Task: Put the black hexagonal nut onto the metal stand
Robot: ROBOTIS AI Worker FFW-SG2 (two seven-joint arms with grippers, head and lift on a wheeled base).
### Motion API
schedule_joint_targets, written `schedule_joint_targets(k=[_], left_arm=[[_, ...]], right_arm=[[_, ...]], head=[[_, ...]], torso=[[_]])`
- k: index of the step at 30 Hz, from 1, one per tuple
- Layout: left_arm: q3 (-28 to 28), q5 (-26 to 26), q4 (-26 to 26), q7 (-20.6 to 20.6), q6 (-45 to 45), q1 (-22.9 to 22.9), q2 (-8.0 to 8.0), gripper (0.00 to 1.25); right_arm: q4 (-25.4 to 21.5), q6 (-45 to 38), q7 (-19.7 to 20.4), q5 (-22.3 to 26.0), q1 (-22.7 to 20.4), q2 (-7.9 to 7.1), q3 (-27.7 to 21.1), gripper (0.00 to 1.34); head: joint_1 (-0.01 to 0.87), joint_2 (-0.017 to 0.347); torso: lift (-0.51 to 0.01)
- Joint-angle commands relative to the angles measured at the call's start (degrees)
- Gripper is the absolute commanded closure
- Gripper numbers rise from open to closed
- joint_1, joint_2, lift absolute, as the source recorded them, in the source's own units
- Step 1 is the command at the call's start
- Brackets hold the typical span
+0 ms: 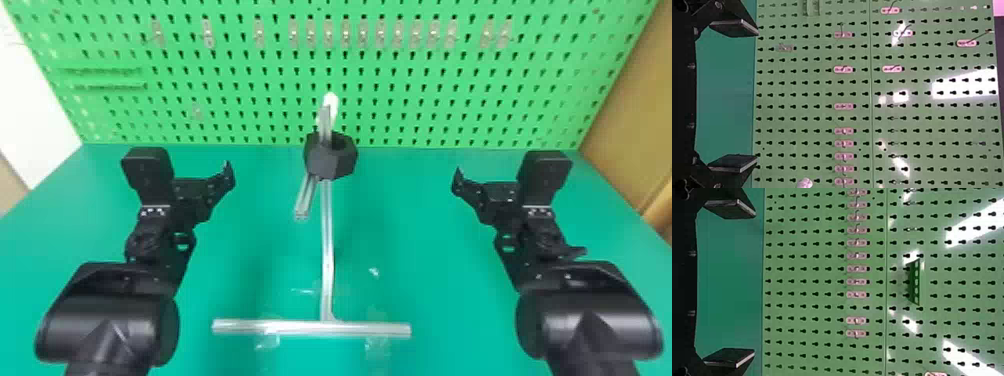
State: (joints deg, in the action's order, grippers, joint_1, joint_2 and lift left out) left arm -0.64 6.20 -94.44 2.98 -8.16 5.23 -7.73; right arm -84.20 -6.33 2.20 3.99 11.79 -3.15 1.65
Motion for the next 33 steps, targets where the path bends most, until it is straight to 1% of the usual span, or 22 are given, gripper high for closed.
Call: schedule_joint_targets(k=[1,33], left_arm=[[-0.07,-0.14,0.04,0.01,-0.10,0.04,0.00,0.15],[-0.15,-0.40,0.04,-0.17,-0.19,0.31,0.00,0.15]], right_arm=[[0.00,0.00,0.00,0.05,-0.01,-0.01,0.02,0.07],[0.00,0.26,0.00,0.58,0.07,-0.10,0.19,0.07]], head=[[0.693,0.081],[0.693,0.081]], torso=[[-0.001],[-0.001]])
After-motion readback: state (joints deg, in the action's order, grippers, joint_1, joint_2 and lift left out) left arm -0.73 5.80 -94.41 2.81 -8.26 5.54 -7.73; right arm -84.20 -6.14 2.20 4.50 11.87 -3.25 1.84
